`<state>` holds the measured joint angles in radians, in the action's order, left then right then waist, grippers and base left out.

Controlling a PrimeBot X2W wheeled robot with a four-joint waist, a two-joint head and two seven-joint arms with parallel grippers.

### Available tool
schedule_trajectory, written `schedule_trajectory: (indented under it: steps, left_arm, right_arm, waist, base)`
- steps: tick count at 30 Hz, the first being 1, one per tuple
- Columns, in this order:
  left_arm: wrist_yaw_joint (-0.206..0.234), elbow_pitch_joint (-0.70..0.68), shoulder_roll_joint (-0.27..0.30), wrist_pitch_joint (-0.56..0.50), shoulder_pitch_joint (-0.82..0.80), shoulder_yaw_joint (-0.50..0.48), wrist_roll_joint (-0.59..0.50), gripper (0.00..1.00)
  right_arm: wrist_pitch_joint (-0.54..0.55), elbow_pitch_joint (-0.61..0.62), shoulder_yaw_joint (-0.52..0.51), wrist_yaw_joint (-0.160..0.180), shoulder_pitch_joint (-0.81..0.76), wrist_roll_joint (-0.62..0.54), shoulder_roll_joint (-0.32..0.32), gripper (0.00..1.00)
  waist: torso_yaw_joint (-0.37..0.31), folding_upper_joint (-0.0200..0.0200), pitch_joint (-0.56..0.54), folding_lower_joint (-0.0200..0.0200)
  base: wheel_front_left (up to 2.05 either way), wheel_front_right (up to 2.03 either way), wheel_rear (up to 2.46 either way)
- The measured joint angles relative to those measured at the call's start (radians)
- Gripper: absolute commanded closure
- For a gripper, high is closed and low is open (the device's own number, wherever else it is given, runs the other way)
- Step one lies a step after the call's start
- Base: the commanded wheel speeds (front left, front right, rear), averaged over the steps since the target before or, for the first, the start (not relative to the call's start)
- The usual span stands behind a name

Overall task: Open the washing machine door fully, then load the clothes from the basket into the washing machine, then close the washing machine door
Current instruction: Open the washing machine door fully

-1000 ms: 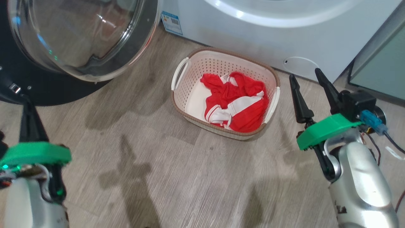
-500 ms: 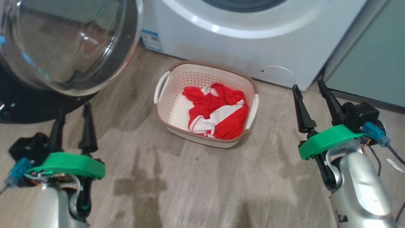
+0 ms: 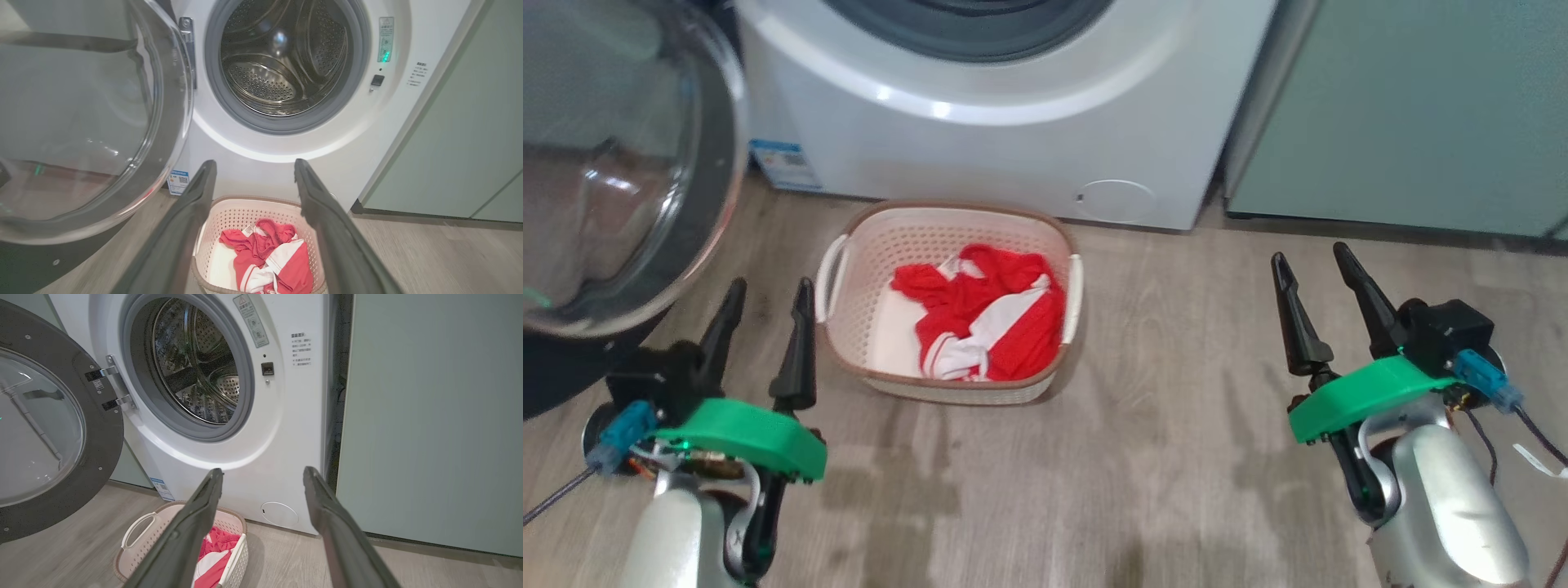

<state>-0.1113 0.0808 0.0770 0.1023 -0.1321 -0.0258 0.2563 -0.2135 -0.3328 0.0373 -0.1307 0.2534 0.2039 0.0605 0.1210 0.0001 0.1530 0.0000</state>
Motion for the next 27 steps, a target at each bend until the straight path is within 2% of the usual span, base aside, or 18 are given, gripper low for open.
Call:
schedule_trajectory:
  steps: [6, 13, 27]
  left_arm:
    - [0.0, -0.018, 0.02, -0.009, 0.032, 0.027, -0.022, 0.0]
    - [0.003, -0.036, 0.03, -0.009, 0.038, 0.038, -0.038, 0.0]
    - [0.019, -0.05, 0.044, -0.013, 0.055, 0.053, -0.046, 0.0]
  right_arm:
    - [-0.008, 0.015, -0.001, 0.0, -0.011, 0.009, 0.0, 0.0]
    - [-0.008, 0.042, -0.004, 0.0, -0.054, 0.009, -0.002, 0.0]
    - [0.002, 0.07, -0.01, 0.0, -0.06, 0.009, -0.003, 0.0]
  waist:
    - [-0.074, 0.0, -0.014, 0.0]
    - [-0.123, 0.0, -0.029, 0.0]
    - [-0.149, 0.0, -0.032, 0.0]
  base:
    - [0.0, 0.0, 0.0]
    - [0.0, 0.0, 0.0]
    - [0.0, 0.0, 0.0]
